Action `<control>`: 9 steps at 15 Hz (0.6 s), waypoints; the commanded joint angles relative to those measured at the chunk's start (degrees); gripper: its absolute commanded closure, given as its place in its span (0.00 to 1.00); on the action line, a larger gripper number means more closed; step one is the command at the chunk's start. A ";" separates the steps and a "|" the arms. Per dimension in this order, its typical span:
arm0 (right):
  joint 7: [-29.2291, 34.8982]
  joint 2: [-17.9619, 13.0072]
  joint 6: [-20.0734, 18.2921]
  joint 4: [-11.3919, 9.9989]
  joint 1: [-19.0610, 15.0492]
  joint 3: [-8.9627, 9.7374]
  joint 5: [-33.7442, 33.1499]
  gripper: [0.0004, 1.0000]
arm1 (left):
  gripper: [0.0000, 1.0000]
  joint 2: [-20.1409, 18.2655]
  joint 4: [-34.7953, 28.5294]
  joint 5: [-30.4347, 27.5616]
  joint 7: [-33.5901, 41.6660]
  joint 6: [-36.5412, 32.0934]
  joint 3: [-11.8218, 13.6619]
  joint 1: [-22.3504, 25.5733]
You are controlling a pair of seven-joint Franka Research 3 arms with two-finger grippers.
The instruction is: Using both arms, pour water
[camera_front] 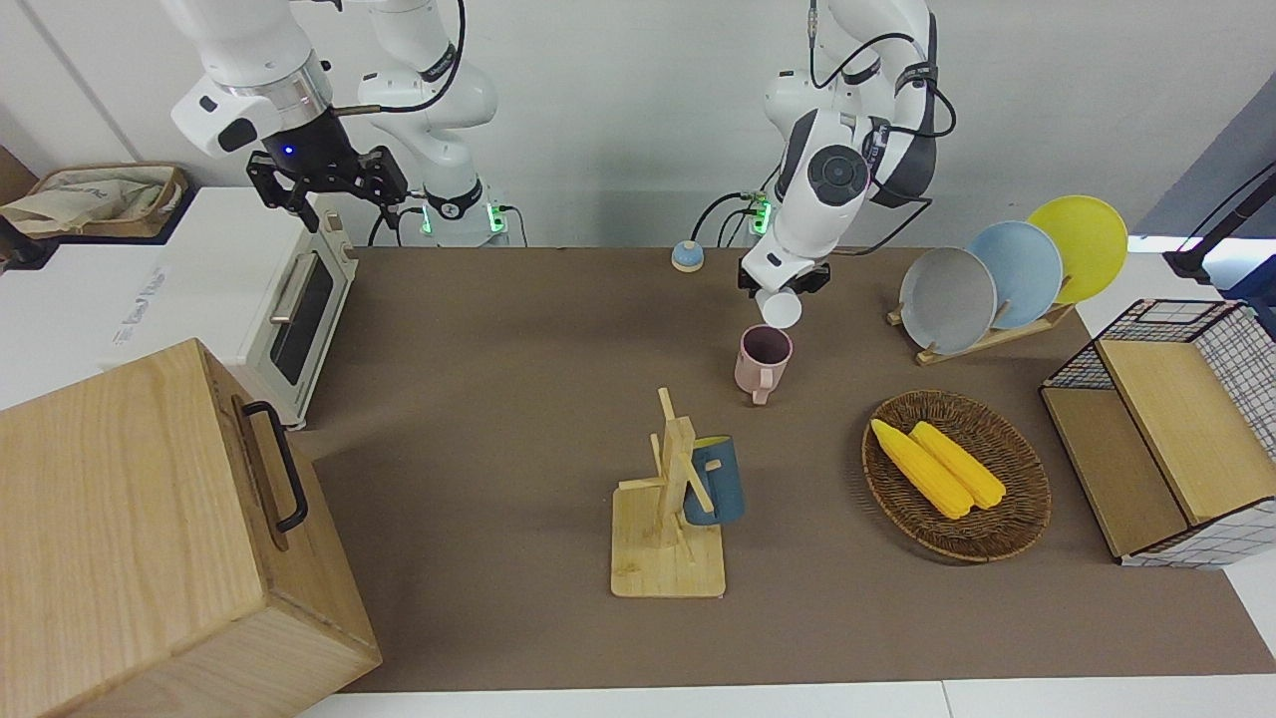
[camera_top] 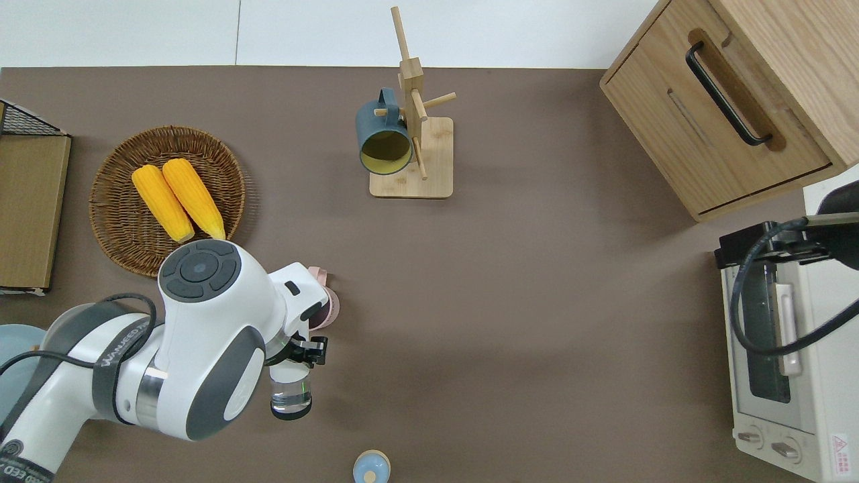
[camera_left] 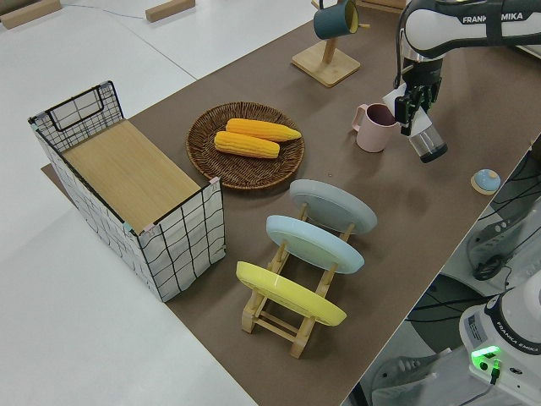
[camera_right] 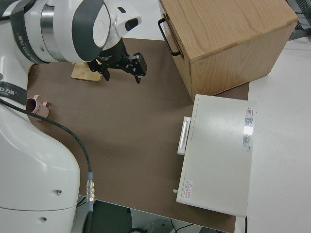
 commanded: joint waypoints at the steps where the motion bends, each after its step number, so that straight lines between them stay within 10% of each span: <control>1: -1.30 -1.06 0.66 -1.49 -0.07 -0.11 1.17 0.01 | 1.00 3.22 5.42 1.73 -1.22 -5.13 0.17 -0.58; 9: -1.30 -1.06 0.66 -1.49 -0.16 -0.11 1.17 0.01 | 1.00 5.60 7.80 2.08 -1.04 -8.90 0.17 -0.67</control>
